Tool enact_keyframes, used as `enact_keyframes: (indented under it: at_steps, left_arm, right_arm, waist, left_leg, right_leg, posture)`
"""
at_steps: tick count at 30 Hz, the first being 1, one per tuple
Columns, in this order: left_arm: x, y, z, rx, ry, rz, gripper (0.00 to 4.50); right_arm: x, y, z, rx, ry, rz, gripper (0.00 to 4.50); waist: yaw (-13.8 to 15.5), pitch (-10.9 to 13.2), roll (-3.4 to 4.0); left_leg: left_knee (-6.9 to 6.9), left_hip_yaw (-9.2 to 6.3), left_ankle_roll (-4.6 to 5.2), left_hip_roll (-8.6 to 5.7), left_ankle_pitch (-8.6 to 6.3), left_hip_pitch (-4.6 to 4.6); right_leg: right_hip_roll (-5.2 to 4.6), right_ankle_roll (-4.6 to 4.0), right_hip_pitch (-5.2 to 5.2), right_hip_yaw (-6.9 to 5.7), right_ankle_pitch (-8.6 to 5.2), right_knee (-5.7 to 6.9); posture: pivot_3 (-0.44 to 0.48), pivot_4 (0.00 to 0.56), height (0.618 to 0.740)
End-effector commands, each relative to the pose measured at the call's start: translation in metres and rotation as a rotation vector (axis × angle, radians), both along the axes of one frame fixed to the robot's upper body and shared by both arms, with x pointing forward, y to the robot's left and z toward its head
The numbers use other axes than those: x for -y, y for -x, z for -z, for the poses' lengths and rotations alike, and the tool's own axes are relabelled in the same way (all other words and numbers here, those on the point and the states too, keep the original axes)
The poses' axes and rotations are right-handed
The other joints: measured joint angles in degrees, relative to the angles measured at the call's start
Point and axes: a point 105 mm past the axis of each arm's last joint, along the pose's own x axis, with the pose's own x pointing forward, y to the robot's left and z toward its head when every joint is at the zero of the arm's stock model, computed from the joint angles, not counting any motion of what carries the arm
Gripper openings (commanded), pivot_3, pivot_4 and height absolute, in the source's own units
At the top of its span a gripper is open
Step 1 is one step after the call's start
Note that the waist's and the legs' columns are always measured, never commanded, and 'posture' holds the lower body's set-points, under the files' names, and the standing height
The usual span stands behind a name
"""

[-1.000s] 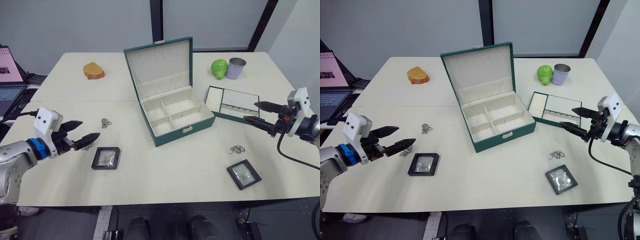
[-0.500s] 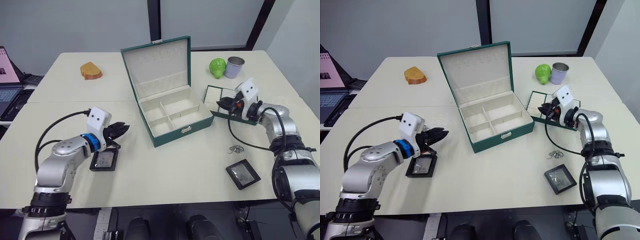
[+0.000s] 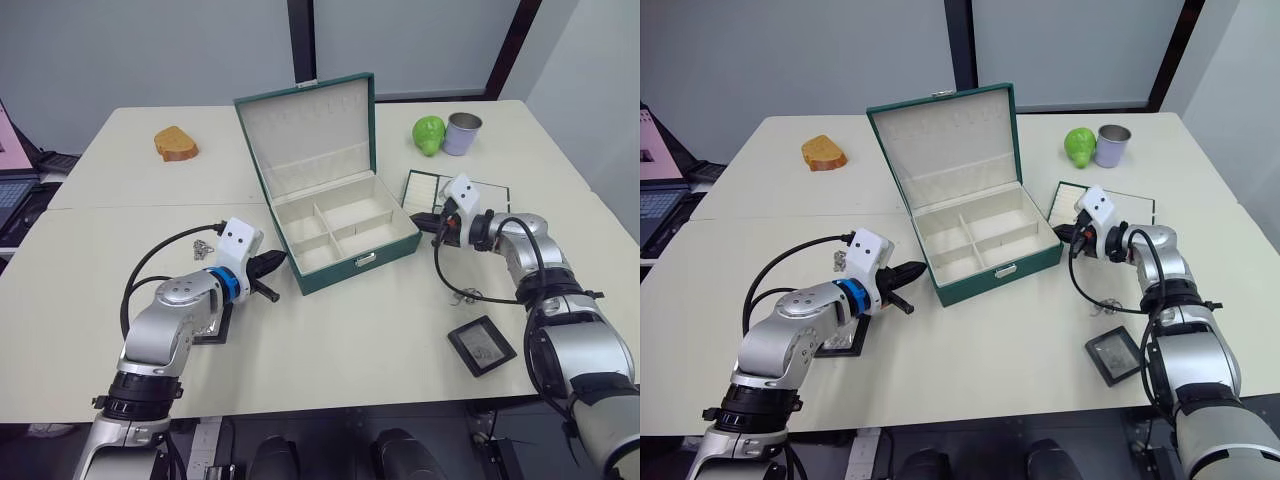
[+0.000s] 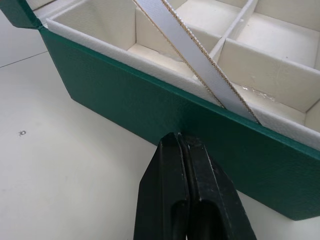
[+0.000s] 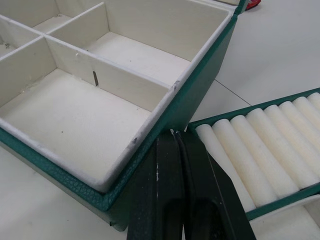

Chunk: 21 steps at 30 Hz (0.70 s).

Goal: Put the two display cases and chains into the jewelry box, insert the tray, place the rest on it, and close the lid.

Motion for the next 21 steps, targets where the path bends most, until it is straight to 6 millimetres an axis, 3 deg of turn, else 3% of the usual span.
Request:
enact_keyframes:
  at_steps: [1, 9, 21]
  left_arm:
    - [0.007, -0.003, -0.01, 0.041, -0.005, 0.034, 0.0]
    - [0.005, -0.006, -0.009, 0.044, -0.027, 0.039, 0.0]
    - [-0.004, -0.011, -0.009, 0.054, -0.05, 0.017, 0.0]
  right_arm:
    - [-0.016, 0.01, -0.007, 0.009, -0.018, -0.101, 0.02]
    - [-0.03, 0.035, -0.006, -0.032, -0.03, -0.211, 0.02]
    - [-0.039, 0.054, 0.0, -0.067, -0.042, -0.242, 0.02]
  waist:
    - [0.02, 0.0, 0.0]
    - [0.12, 0.0, 0.0]
    - [0.17, 0.0, 0.0]
  left_leg:
    - [-0.01, -0.01, 0.0, 0.0, 0.0, 0.0]
    - [-0.04, -0.12, 0.0, -0.02, 0.0, -0.01]
    - [-0.05, -0.22, 0.0, -0.04, 0.0, 0.0]
  right_leg:
    - [0.0, 0.0, 0.0, 0.0, 0.0, 0.0]
    - [0.0, 0.0, 0.05, -0.06, 0.0, 0.0]
    - [0.01, 0.0, 0.06, -0.1, 0.0, -0.01]
  posture:
    - [0.0, 0.15, 0.74]
    - [0.0, 0.15, 0.74]
    - [0.0, 0.15, 0.74]
